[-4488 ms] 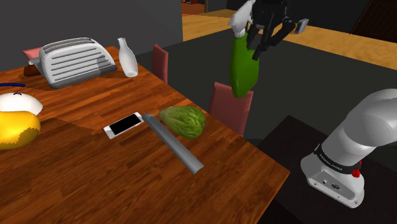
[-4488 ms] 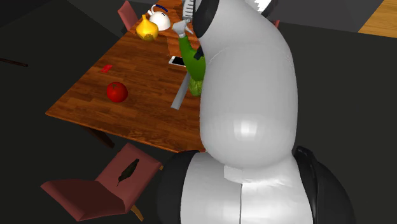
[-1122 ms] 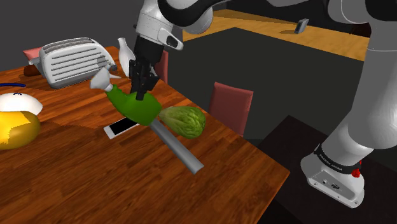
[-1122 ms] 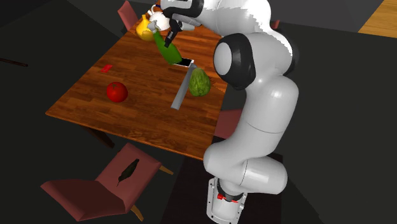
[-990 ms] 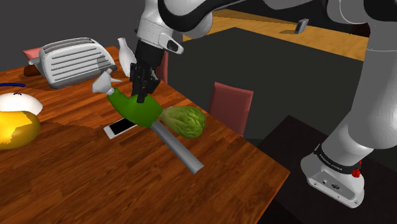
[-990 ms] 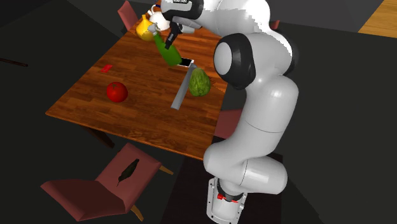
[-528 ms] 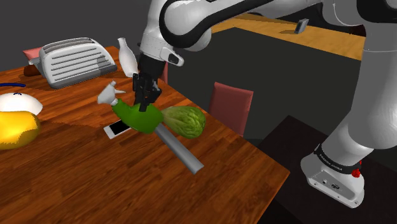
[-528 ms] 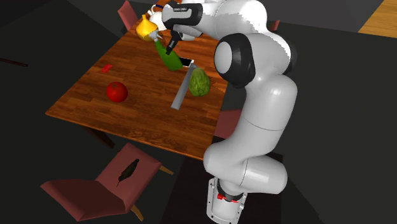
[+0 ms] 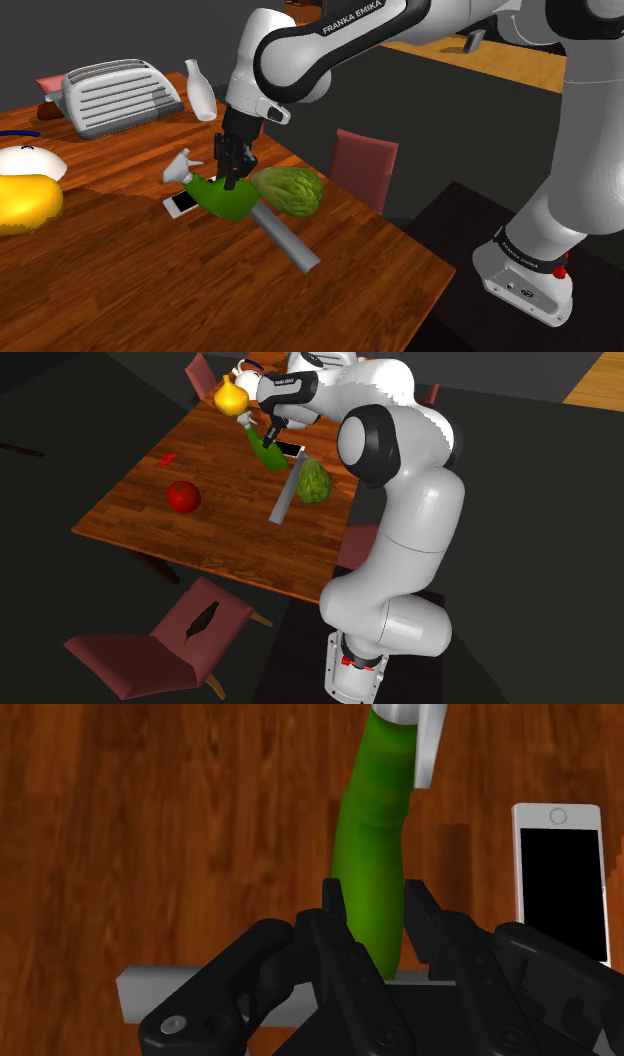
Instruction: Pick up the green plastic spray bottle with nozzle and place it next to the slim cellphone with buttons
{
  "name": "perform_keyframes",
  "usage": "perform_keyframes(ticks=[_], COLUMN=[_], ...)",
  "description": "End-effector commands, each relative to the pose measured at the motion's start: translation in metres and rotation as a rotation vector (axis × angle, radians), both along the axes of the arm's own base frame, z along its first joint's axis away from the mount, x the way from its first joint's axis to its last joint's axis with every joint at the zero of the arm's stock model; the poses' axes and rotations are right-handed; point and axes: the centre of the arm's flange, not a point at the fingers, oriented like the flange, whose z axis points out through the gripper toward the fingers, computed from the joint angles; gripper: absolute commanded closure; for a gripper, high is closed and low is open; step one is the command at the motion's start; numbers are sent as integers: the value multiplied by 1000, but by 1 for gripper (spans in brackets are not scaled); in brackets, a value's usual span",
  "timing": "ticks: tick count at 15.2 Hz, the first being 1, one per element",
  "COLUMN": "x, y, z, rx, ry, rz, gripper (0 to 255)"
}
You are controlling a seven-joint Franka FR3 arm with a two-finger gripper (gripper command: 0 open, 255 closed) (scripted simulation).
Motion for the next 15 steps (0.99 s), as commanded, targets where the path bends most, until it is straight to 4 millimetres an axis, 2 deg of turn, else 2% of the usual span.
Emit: perform_keyframes(ticks=[1,13,15], x=[1,1,0], y=[0,0,0], z=[-10,-73,-78], rx=[0,0,0], ry=[-1,-1,-1], rz=[0,0,0], gripper=[255,255,255])
